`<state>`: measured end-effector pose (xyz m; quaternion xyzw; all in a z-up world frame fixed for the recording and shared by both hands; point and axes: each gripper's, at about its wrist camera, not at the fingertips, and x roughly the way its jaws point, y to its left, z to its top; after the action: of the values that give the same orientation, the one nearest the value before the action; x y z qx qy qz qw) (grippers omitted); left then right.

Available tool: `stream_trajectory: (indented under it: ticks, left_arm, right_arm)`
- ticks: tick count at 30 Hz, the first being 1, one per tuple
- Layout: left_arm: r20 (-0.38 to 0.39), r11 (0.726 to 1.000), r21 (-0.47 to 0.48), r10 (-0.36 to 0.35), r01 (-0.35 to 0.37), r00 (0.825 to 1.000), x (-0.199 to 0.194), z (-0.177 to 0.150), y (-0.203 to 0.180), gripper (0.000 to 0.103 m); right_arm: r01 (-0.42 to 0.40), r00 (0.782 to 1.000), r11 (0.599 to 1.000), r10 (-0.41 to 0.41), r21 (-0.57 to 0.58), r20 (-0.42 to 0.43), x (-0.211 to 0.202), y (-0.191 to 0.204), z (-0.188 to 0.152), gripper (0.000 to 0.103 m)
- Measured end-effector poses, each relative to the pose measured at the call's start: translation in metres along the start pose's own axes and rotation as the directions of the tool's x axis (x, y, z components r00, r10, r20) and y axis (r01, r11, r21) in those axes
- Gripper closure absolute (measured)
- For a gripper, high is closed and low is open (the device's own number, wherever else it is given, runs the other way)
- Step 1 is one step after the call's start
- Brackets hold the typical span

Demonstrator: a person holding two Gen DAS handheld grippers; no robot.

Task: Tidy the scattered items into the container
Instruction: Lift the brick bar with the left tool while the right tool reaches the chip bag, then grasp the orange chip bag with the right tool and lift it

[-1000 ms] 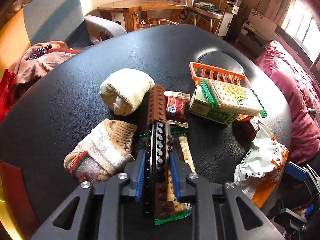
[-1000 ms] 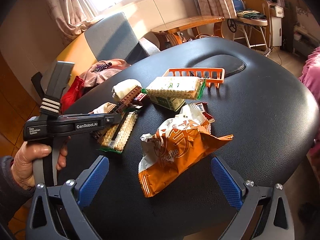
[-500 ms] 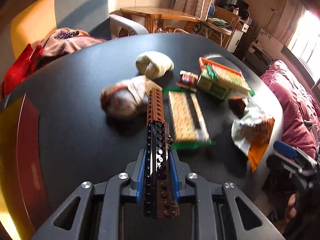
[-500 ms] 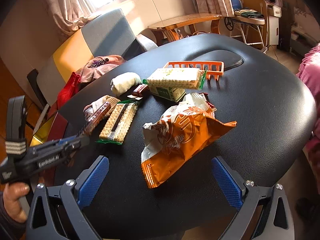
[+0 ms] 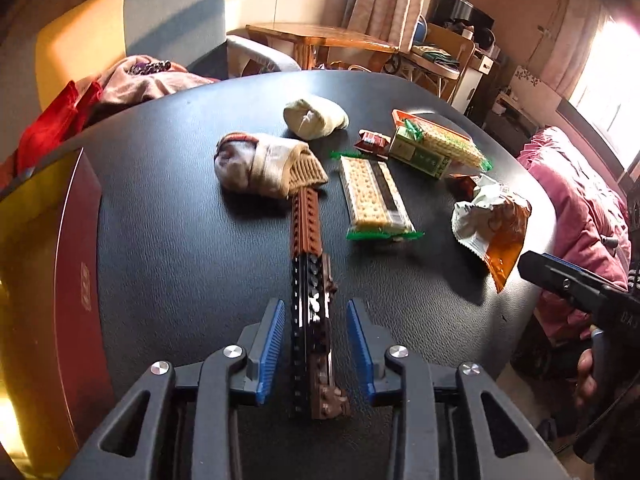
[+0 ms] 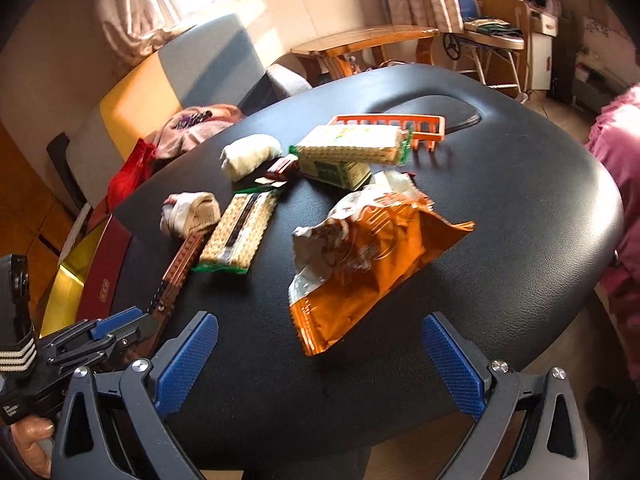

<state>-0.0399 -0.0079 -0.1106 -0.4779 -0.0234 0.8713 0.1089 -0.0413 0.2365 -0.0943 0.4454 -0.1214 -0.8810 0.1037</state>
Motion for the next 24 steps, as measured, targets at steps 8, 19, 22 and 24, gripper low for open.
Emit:
stream_trajectory:
  ticks: [8,19,22,24]
  left_arm:
    - [-0.045,0.999,0.019,0.034,-0.033,0.998,0.019,0.005,-0.004,0.070]
    - [-0.036,1.000,-0.001,0.009,-0.009,0.999,0.024,0.002,-0.006,0.053]
    - [-0.031,1.000,-0.006,0.001,-0.001,1.000,0.024,0.002,-0.007,0.049]
    - [-0.030,1.000,-0.006,0.000,-0.001,1.000,0.024,0.002,-0.007,0.048]
  right_arm:
    - [-0.003,1.000,0.986,0.000,0.164,0.023,0.013,-0.032,0.017,0.000]
    - [0.017,0.999,0.954,-0.029,0.300,0.036,0.042,-0.040,0.042,0.000]
    - [0.037,0.998,0.956,-0.049,0.290,0.033,0.044,-0.037,0.042,0.000]
    - [0.059,0.997,0.963,-0.069,0.263,0.028,0.046,-0.032,0.041,0.000]
